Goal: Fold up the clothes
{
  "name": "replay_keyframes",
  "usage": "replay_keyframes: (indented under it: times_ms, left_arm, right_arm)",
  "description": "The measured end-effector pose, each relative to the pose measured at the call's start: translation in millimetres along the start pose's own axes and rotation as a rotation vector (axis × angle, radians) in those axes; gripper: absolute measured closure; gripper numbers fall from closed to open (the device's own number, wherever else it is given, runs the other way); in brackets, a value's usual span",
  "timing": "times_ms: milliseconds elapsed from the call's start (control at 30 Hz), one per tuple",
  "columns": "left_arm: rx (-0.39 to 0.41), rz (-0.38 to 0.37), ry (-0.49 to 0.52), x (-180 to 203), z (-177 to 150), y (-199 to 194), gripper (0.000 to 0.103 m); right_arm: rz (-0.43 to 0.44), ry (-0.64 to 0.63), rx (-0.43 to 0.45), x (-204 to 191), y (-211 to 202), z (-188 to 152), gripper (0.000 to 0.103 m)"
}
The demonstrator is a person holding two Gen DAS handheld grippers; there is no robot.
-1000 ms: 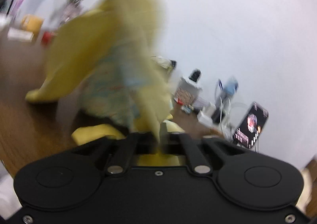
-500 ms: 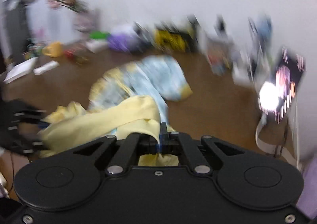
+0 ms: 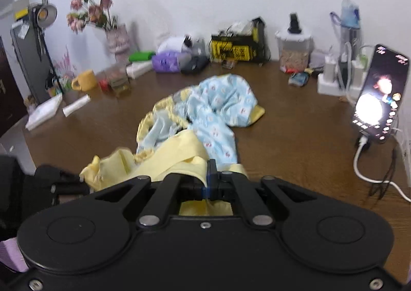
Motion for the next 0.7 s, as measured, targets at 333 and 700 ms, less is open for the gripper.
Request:
replay_keyframes:
  times_ms: [333,700]
  left_arm:
    - [-0.029,0.024,0.028,-58.5,37.8,-6.7,0.099]
    - [0.058,0.144,0.102,-92.9,62.6,-6.9,0.099]
  right_arm:
    - [-0.089,-0.335,-0.01,-47.3,35.9,-73.3,0.028]
    - [-0.145,-0.429,0.058,-90.5,31.5,-62.5,0.102]
Point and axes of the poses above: each gripper's, at about its wrist camera, not at the fingertips, and y roughly the way its jaws point, x to its right, z to its top, the point moved 4 cm from there along y, roughly the way its jaws point, and after that the axes turned 4 degrees about y, right-handed, at the moved point
